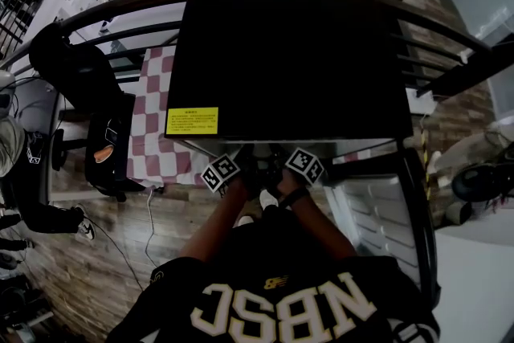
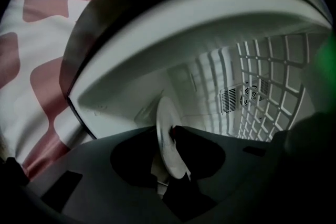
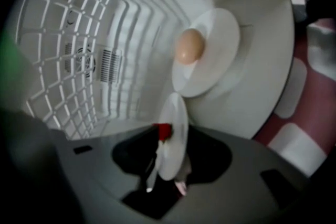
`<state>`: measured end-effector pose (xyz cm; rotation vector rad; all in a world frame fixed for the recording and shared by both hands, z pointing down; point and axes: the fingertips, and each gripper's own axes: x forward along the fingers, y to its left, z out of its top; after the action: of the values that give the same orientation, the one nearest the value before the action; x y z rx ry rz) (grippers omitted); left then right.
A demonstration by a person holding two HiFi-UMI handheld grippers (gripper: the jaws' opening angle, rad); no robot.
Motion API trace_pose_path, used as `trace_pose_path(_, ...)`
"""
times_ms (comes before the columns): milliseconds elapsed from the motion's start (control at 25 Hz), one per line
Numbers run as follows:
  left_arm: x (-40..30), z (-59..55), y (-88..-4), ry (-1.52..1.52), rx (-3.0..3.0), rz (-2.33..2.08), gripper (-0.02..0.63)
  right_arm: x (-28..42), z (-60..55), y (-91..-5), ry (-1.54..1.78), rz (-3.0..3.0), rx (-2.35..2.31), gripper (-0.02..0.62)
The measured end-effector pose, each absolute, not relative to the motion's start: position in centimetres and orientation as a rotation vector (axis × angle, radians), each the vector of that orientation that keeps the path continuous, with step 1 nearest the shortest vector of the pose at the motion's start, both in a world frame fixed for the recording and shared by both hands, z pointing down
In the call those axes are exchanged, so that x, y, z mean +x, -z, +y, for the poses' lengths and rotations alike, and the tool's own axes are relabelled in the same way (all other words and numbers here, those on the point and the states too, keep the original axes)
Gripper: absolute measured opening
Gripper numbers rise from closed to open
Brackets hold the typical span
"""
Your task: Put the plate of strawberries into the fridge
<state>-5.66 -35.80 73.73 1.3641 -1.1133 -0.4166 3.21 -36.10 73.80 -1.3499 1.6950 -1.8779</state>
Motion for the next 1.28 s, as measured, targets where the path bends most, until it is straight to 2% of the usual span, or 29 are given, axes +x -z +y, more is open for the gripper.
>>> trace_pose_path(120,-5.3,-36.0,-73.1,0.385,1.405,-1.113,0.158,2.7,-36.4,-73.1,1.865,1.756,-1.370,0.223)
trace_pose_path(240,-5.1,-35.8,-72.7,0.365,1.425,-1.115,0.196,2.6,-36.2,-72.8,1.862,1.776,-1.385,0.253)
trace_pose_path(840,-5.6,-34.1,-72.9,0.252,1.491,-1.187,0.233,1.9,-34.8,-72.3,1.794,2.017,-1.414,0.347)
trace_pose_path(1280,-4.4,-32.8,-73.5,-0.057,1.676,-1.248,0.233,3.8,-33.8,-73.3,1.503,2.571,-1.737,0.348)
